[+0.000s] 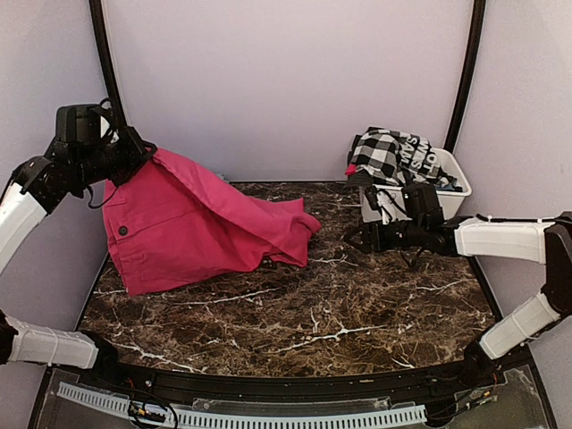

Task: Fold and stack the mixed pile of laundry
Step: Flatten out the crumpled trousers at the center of the board.

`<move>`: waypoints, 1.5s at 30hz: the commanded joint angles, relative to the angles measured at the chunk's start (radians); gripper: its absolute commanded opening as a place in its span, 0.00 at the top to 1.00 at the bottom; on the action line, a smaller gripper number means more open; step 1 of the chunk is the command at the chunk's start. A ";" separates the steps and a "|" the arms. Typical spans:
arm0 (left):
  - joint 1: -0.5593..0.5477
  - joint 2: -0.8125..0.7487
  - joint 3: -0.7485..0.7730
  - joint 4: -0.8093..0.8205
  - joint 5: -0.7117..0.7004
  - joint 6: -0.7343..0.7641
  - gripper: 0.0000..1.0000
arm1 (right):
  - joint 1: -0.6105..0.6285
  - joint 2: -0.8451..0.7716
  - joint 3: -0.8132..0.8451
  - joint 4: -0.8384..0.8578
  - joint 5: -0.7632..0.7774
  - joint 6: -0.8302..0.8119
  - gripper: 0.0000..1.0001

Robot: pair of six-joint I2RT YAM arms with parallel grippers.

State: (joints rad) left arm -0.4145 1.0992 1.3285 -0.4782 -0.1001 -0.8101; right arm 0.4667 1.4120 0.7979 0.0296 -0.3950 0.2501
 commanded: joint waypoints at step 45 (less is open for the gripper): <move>0.040 0.036 0.334 -0.150 -0.206 0.033 1.00 | 0.558 0.537 0.277 0.820 0.788 -0.210 1.00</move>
State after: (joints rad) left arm -0.3779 1.2045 1.6848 -0.7174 -0.2596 -0.8101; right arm 1.0607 2.1521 1.1713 0.7403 0.3843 0.1326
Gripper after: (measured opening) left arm 0.040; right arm 0.010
